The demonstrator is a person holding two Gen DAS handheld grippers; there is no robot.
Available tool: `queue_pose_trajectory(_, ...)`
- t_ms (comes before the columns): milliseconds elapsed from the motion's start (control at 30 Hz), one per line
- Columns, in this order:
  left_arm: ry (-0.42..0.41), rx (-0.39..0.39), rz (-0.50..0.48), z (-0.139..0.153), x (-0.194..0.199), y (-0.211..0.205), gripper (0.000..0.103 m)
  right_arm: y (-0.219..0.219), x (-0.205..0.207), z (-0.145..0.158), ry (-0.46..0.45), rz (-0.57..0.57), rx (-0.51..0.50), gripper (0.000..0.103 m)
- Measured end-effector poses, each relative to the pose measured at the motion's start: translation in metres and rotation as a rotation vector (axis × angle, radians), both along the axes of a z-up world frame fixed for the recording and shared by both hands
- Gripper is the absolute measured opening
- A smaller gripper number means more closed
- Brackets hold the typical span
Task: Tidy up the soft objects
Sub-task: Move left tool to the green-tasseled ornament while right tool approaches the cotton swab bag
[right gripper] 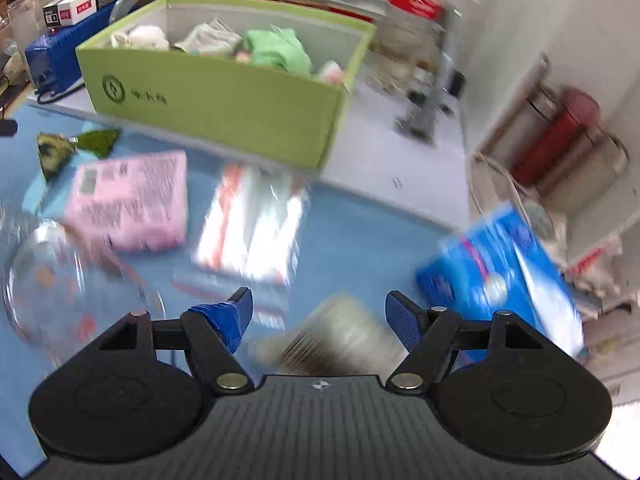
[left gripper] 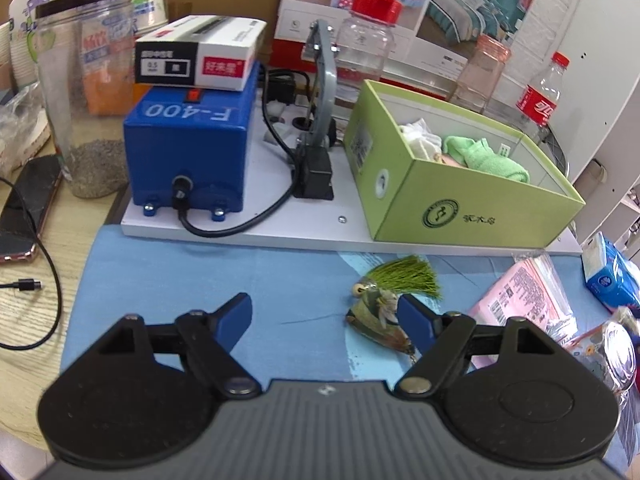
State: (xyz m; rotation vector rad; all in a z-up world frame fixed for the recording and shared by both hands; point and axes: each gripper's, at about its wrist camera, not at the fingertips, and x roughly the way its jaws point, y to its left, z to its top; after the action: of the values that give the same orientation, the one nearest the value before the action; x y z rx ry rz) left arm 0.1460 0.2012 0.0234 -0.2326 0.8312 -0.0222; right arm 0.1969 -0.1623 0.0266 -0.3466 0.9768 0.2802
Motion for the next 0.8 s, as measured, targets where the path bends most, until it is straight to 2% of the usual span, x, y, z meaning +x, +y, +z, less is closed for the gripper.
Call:
queue_pose_trajectory(133,-0.001,0.011,-0.006,0.001,0.001,-0.009,0.081,-0.030,-0.051,-0.018,-0.013,-0.053,0.091,0.059)
queue_pose_trajectory(267,-0.001,0.023,-0.012,0.003,-0.002,-0.015,0.081,-0.050,-0.090,-0.027,-0.117,-0.139,0.227,0.059)
queue_pose_trajectory(333,0.002,0.035,-0.015,0.004,-0.003,-0.017,0.081,-0.055,-0.105,-0.028,-0.184,-0.171,0.263,0.059)
queue_pose_trajectory(433,0.007,0.040,-0.012,0.004,-0.004,-0.018,0.081,-0.057,-0.113,-0.029,-0.232,-0.190,0.264,0.059)
queue_pose_trajectory(533,0.013,0.041,-0.009,0.004,-0.006,-0.018,0.083,-0.053,-0.107,-0.032,-0.226,-0.165,0.236,0.059)
queue_pose_trajectory(667,0.034,0.070,-0.009,0.001,-0.007,-0.019,0.083,-0.050,-0.102,-0.030,-0.231,-0.074,0.204,0.059)
queue_pose_trajectory(800,0.049,0.106,0.007,0.001,-0.007,-0.019,0.083,-0.043,-0.100,-0.020,-0.197,0.257,0.064,0.059)
